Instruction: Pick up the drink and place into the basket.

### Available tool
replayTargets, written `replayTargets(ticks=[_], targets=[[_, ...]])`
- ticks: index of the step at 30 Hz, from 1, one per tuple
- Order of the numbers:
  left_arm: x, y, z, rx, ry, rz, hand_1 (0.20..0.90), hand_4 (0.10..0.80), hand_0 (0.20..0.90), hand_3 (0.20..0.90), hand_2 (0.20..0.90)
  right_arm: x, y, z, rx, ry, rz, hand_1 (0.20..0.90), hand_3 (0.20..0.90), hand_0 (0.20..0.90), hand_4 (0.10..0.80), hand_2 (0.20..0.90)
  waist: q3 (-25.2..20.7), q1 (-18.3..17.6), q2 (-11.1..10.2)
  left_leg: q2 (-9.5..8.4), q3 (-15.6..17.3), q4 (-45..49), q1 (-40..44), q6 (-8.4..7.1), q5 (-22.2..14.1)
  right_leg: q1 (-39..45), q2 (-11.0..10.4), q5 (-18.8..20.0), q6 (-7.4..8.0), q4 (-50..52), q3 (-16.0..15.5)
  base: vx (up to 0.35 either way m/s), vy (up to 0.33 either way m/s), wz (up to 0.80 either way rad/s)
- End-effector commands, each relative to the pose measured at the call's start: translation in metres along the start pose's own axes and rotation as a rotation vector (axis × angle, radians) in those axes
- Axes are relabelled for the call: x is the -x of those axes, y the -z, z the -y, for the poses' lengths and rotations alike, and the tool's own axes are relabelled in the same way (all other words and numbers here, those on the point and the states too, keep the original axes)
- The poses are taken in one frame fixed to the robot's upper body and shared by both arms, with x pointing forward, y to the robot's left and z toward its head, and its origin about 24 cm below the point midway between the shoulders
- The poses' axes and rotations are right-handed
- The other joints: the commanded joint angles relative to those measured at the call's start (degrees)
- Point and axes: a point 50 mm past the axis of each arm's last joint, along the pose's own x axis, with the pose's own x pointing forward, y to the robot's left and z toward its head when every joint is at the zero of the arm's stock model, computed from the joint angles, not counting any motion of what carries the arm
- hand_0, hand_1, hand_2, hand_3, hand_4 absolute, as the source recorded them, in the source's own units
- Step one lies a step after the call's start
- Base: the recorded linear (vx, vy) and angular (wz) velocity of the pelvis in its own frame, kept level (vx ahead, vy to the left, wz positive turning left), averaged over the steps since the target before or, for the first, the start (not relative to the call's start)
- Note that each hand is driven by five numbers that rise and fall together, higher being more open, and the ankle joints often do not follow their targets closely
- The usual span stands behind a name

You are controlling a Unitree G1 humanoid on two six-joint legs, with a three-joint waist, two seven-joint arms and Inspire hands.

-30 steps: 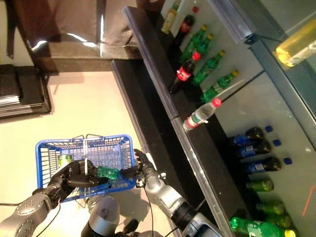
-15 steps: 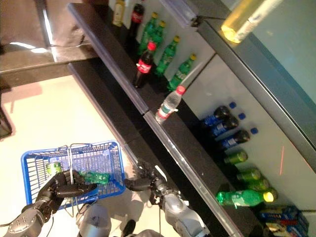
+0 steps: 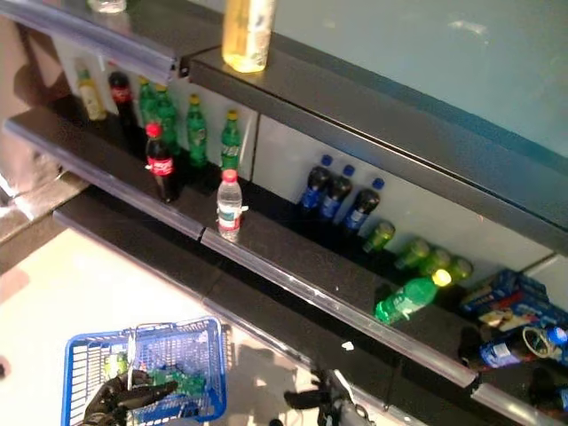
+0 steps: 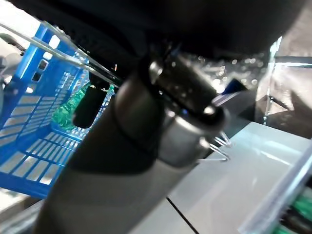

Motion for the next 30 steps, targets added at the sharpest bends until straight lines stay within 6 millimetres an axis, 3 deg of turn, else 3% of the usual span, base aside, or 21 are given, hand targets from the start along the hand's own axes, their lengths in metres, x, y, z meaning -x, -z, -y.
replayTargets(ticks=[1,3,5,9,15,16,17,18,19,20,24,25,30], targets=[[-0.009,-0.06,0.037,0.14,0.125,0.323,0.3,0.1,0.3,0.2,0.3,-0.006,-0.01,0.016,0.011,0.082,0.025,0.9,0.9,0.9,0.8,0.9,-2.7,-0.7,2.6,-0.81,1.4,3.5,-1.1,3.7,-3.6,-1.8,-2.0,2.6,1.88,2.9,-0.6,-0.037,0.084,-0.38],[-0.012,-0.047,0.041,0.165,0.132,0.266,0.3,0.1,0.3,0.2,0.3,-0.01,0.011,0.023,0.018,0.143,-0.058,0.9,0.9,0.9,0.8,0.9,-3.1,-1.7,3.0,-1.1,2.4,4.4,-0.7,4.14,-4.9,-2.1,-2.5,2.8,2.09,2.9,1.0,-0.052,0.123,-0.37],[-0.013,-0.044,0.044,0.152,0.143,0.251,0.3,0.1,0.3,0.2,0.3,-0.01,0.016,0.025,0.003,0.173,-0.099,0.9,0.9,0.9,0.8,0.9,-3.2,-1.9,3.2,-1.2,2.8,4.7,-0.6,4.25,-5.2,-2.2,-2.6,2.9,2.2,2.9,1.5,-0.038,0.114,-0.3],[-0.017,-0.026,0.052,0.114,0.135,0.189,0.3,0.1,0.3,0.2,0.3,-0.005,0.057,0.036,-0.063,0.28,-0.245,0.9,0.9,0.9,0.8,0.9,-3.0,-4.5,3.7,-2.4,5.5,7.9,0.0,5.32,-8.3,-3.1,-3.9,3.7,2.99,3.6,4.8,-0.017,0.165,-0.33],[-0.021,0.007,0.032,-0.001,0.009,0.057,0.3,0.1,0.3,0.2,0.3,0.005,0.083,0.049,-0.224,0.383,-0.283,0.9,0.9,0.9,0.8,0.9,-2.3,-8.3,3.7,-3.5,9.7,7.9,1.4,5.76,-9.7,-6.1,-5.8,8.1,5.59,1.8,7.1,-0.01,0.091,-0.41],[-0.019,0.015,0.025,-0.027,-0.028,0.023,0.3,0.1,0.3,0.2,0.3,0.007,0.087,0.053,-0.259,0.399,-0.292,0.9,0.9,0.9,0.8,0.9,-1.9,-9.1,3.7,-3.32,11.3,7.0,2.1,5.52,-9.8,-7.0,-6.0,9.7,6.38,0.7,6.3,-0.098,0.016,-0.75],[-0.016,0.026,0.01,-0.021,-0.105,-0.018,0.3,0.1,0.3,0.2,0.3,0.008,0.091,0.057,-0.304,0.409,-0.298,0.9,0.9,0.9,0.8,0.9,-1.6,-9.8,3.7,-2.82,14.4,5.3,2.9,4.92,-9.0,-9.5,-6.4,11.8,7.44,0.7,3.5,-0.102,0.003,-0.77],[-0.015,0.027,0.008,-0.016,-0.117,-0.023,0.3,0.1,0.3,0.2,0.3,0.008,0.09,0.057,-0.304,0.408,-0.3,0.9,0.9,0.9,0.8,0.9,-1.7,-9.8,3.6,-2.77,14.9,5.0,2.8,4.77,-8.7,-10.2,-6.5,12.3,7.52,0.9,3.0,-0.18,-0.016,-1.24],[-0.01,0.036,-0.006,0.032,-0.202,-0.061,0.3,0.1,0.3,0.2,0.3,0.007,0.089,0.059,-0.282,0.399,-0.308,0.9,0.9,0.9,0.8,0.9,-1.4,-9.4,3.7,-2.16,19.2,2.8,3.7,4.37,-7.4,-11.7,-6.7,12.9,8.14,3.5,-2.8,-0.196,-0.023,-1.32],[-0.008,0.039,-0.013,0.043,-0.231,-0.072,0.3,0.1,0.3,0.2,0.3,0.006,0.088,0.06,-0.281,0.392,-0.31,0.9,0.9,0.9,0.8,0.9,-1.4,-8.9,3.7,-1.93,21.4,2.4,3.7,4.49,-6.8,-11.9,-6.9,12.6,8.04,5.5,-5.1,-0.238,-0.03,-1.56],[-0.008,0.042,-0.017,0.045,-0.27,-0.078,0.3,0.1,0.3,0.2,0.3,0.007,0.092,0.059,-0.429,0.408,-0.353,0.9,0.9,0.9,0.8,0.9,-2.2,-7.8,4.1,-1.7,23.5,3.9,1.2,6.38,-6.3,-11.5,-5.6,8.4,5.9,13.3,-6.2,-0.215,-0.052,-1.19],[-0.008,0.043,-0.018,0.066,-0.291,-0.081,0.3,0.1,0.3,0.2,0.3,0.006,0.092,0.057,-0.457,0.41,-0.367,0.9,0.9,0.9,0.8,0.9,-2.4,-7.1,4.5,-1.24,24.3,4.5,0.6,6.47,-5.9,-10.8,-5.5,7.0,4.94,15.0,-8.0,-0.172,-0.055,-0.49],[-0.006,0.046,-0.019,0.141,-0.358,-0.088,0.3,0.1,0.3,0.2,0.3,0.001,0.085,0.052,-0.423,0.392,-0.369,0.9,0.9,0.9,0.8,0.9,-3.6,-4.4,4.5,0.15,26.9,5.4,0.8,5.3,-6.2,-5.1,-5.7,2.0,3.33,11.2,-14.7,-0.145,-0.15,-0.76]])
